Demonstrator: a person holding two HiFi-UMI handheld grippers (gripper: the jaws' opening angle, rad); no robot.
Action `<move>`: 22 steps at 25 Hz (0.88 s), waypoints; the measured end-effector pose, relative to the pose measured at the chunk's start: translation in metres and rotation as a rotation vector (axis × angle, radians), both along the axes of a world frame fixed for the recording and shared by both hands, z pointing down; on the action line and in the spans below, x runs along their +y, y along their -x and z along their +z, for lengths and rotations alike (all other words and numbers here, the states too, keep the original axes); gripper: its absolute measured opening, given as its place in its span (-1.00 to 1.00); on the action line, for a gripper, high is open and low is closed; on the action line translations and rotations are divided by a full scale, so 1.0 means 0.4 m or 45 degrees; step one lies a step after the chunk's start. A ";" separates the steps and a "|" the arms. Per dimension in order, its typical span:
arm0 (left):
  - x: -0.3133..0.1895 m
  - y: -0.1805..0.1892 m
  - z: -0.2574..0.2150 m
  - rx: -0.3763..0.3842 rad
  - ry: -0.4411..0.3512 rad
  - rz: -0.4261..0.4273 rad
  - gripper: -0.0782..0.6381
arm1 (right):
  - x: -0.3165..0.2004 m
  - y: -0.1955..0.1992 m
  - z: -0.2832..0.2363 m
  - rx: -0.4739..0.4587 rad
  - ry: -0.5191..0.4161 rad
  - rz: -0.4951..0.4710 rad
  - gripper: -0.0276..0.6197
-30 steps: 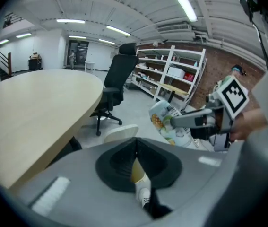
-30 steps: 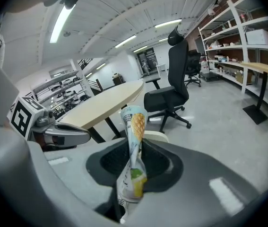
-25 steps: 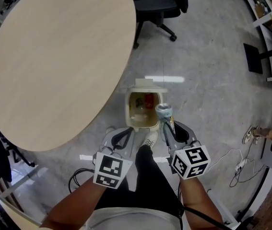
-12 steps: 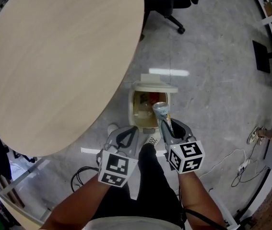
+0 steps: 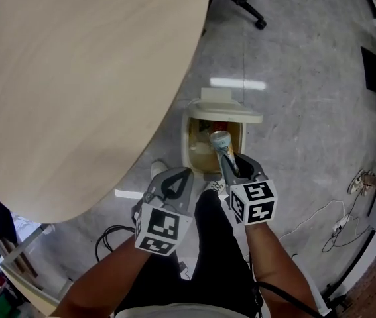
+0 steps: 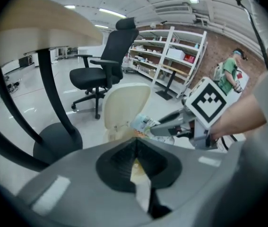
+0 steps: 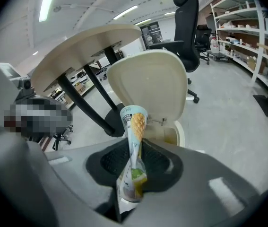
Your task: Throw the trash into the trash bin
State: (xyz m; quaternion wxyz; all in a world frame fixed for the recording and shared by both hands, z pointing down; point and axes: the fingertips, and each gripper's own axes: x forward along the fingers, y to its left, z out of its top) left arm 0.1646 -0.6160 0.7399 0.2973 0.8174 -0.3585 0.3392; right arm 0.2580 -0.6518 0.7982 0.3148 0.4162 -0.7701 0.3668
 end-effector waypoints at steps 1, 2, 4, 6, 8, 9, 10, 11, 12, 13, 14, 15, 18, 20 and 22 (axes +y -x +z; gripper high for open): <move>0.000 0.003 0.009 -0.005 0.007 0.001 -0.76 | -0.003 0.004 0.014 0.007 0.005 -0.007 -0.67; -0.001 0.007 0.018 -0.009 0.012 0.003 -0.76 | -0.008 0.008 0.028 0.015 0.008 -0.013 -0.67; -0.002 0.014 0.036 -0.013 0.022 0.002 -0.76 | -0.018 0.017 0.055 0.035 0.013 -0.031 -0.67; -0.005 0.020 0.054 -0.016 0.032 -0.001 -0.76 | -0.025 0.022 0.085 0.060 0.019 -0.055 -0.67; -0.008 0.022 0.074 -0.021 0.038 -0.001 -0.76 | -0.031 0.021 0.117 0.085 0.030 -0.073 -0.67; -0.009 0.023 0.082 -0.024 0.039 -0.001 -0.76 | -0.033 0.019 0.131 0.096 0.037 -0.080 -0.67; -0.011 0.023 0.088 -0.026 0.038 -0.002 -0.76 | -0.034 0.019 0.143 0.106 0.042 -0.086 -0.67; -0.014 0.024 0.092 -0.029 0.034 0.001 -0.76 | -0.036 0.020 0.154 0.113 0.047 -0.092 -0.67; -0.020 0.025 0.094 -0.032 0.028 0.008 -0.76 | -0.039 0.023 0.164 0.117 0.053 -0.098 -0.67; -0.025 0.025 0.097 -0.035 0.023 0.015 -0.76 | -0.043 0.027 0.173 0.120 0.060 -0.103 -0.67; -0.029 0.024 0.099 -0.037 0.020 0.021 -0.76 | -0.047 0.029 0.182 0.125 0.065 -0.105 -0.67; -0.032 0.022 0.102 -0.036 0.017 0.029 -0.76 | -0.050 0.030 0.192 0.132 0.067 -0.107 -0.67; -0.031 0.020 0.118 -0.034 0.020 0.023 -0.76 | -0.060 0.033 0.216 0.148 0.072 -0.112 -0.67; -0.041 0.020 0.127 -0.036 0.019 0.020 -0.76 | -0.072 0.037 0.229 0.148 0.085 -0.107 -0.67; -0.064 0.020 0.135 -0.038 0.007 0.034 -0.76 | -0.086 0.037 0.253 0.155 0.104 -0.102 -0.67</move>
